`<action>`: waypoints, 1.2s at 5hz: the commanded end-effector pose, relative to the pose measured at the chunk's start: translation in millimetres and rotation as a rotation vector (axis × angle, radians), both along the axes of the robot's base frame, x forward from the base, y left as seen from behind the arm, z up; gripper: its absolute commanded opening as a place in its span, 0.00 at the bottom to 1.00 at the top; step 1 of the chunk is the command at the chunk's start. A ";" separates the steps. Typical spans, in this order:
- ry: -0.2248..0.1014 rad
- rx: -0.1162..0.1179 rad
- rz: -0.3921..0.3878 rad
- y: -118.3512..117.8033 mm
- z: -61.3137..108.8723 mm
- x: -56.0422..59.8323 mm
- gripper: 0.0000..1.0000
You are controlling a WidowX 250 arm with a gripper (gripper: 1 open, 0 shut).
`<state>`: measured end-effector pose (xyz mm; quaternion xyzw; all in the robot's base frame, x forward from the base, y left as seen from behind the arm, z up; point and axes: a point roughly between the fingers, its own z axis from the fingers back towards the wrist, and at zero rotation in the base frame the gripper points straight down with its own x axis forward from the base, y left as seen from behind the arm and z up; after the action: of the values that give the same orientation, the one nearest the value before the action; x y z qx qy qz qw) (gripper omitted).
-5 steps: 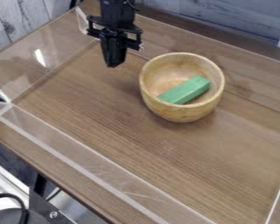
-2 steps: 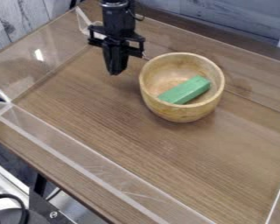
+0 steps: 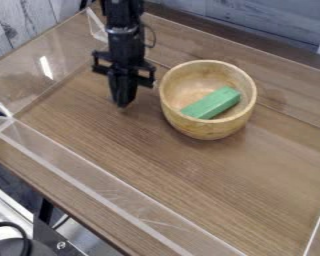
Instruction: Put the green block in the brown bowl
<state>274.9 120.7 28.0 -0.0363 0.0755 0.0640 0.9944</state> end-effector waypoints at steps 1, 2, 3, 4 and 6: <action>-0.095 0.018 -0.013 4.9 19.4 14.6 0.00; -0.110 0.007 -0.029 4.7 15.7 18.1 0.00; -0.113 0.023 -0.029 6.5 18.4 21.6 0.00; -0.111 0.039 -0.031 8.2 18.7 24.7 0.00; -0.091 0.047 -0.051 10.2 13.8 30.4 0.00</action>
<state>294.0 126.5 27.9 -0.0250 0.0553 0.0410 0.9973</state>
